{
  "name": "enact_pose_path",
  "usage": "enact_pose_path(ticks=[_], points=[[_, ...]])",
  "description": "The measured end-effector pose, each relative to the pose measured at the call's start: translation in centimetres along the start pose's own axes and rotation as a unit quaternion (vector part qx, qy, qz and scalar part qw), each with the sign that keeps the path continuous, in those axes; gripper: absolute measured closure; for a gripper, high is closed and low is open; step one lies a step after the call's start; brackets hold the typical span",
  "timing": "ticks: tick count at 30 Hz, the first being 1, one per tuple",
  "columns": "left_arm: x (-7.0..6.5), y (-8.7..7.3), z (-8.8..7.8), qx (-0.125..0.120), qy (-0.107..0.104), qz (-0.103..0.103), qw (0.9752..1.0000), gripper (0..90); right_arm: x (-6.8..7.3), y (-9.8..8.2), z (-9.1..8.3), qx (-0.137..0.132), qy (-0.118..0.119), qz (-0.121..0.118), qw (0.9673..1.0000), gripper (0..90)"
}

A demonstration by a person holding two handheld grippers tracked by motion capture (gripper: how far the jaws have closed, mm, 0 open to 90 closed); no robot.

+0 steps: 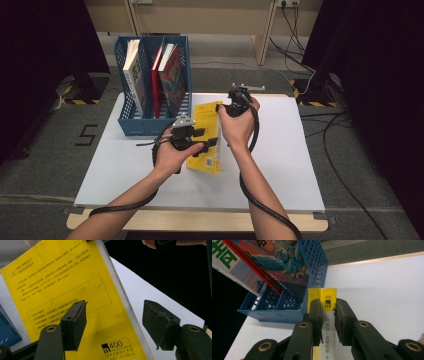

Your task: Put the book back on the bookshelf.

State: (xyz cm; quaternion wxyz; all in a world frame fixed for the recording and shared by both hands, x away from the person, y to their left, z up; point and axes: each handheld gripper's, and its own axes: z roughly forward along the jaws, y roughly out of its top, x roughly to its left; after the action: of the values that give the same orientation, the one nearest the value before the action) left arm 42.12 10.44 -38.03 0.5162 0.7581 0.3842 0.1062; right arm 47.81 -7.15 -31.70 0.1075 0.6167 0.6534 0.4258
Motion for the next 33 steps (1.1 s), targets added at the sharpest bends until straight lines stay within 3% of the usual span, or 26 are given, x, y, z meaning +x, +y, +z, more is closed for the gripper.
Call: enact_pose_path(ticks=[4,16,33], points=[[0.1,0.2,0.6,0.004,0.012,0.006,0.9999,38.2,0.1,0.0,-0.1,-0.003,0.002,0.000,1.0000,77.0],[-0.2,0.9,1.6,0.003,0.018,0.013,0.9997,40.7,0.6,-0.1,-0.6,-0.012,0.006,-0.007,0.9999,77.0],[0.1,1.9,3.3,0.003,0.044,0.044,0.9981,47.2,1.4,0.4,-3.0,-0.052,-0.021,-0.038,0.9977,77.0]])
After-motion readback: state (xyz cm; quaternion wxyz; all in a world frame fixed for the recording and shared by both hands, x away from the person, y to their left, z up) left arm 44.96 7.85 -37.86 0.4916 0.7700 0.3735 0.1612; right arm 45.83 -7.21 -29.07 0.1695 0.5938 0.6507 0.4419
